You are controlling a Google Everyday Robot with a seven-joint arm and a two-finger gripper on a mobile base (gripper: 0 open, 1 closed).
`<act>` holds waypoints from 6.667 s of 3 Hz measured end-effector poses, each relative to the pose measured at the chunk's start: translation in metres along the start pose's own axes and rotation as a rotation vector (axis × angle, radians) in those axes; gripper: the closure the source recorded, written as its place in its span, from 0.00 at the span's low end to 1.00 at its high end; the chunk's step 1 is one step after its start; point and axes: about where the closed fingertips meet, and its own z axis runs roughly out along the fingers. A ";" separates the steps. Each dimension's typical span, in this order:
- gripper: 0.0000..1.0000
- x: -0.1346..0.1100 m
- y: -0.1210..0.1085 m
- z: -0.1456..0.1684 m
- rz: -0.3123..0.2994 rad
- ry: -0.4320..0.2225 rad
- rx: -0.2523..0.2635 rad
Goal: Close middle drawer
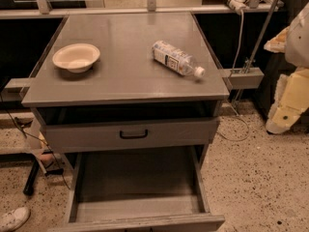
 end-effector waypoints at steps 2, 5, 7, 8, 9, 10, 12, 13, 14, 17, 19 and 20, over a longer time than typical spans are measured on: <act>0.20 0.000 0.000 0.000 0.000 0.000 0.000; 0.90 0.000 0.000 0.000 0.000 0.000 0.000; 1.00 -0.004 0.037 -0.002 0.022 -0.026 0.016; 1.00 0.005 0.093 0.021 0.068 -0.013 -0.013; 1.00 0.017 0.150 0.071 0.121 0.000 -0.105; 1.00 0.033 0.175 0.095 0.133 0.037 -0.172; 1.00 0.014 0.224 0.121 0.193 -0.053 -0.252; 1.00 -0.005 0.292 0.175 0.247 -0.094 -0.411; 1.00 -0.005 0.355 0.232 0.284 -0.093 -0.563; 1.00 0.010 0.376 0.269 0.330 -0.069 -0.587; 1.00 0.045 0.350 0.411 0.517 -0.081 -0.586; 1.00 0.046 0.350 0.412 0.519 -0.080 -0.587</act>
Offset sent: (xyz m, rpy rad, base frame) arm 0.0000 0.0000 0.0000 0.0000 0.0000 0.0000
